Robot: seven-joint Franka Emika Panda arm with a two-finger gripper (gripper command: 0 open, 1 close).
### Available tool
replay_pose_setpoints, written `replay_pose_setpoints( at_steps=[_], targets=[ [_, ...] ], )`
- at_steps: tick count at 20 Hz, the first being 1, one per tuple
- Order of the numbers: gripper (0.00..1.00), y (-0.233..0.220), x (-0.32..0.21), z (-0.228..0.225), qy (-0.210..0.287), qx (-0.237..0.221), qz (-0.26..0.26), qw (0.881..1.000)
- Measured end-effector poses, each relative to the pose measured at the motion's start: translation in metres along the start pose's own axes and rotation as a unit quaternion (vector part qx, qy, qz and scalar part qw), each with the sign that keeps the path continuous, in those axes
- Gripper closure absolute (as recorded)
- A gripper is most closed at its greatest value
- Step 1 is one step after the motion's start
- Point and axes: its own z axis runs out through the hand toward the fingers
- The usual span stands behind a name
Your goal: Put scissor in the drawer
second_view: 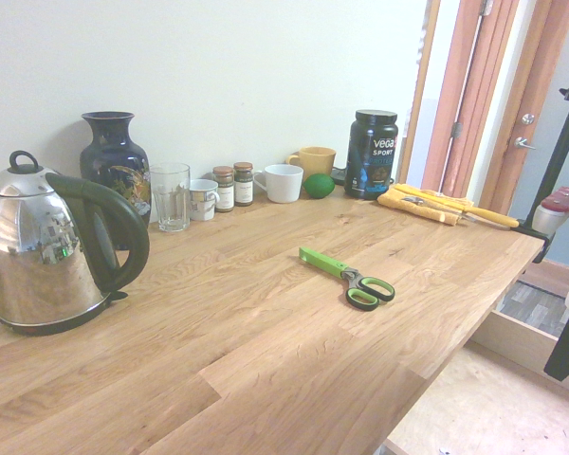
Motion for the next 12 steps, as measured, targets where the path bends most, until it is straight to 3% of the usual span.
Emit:
replay_pose_setpoints(
  at_steps=[12],
  targets=[
    [0.00,-0.031,0.054,0.005,0.008,-0.003,0.007,1.000]
  ],
)
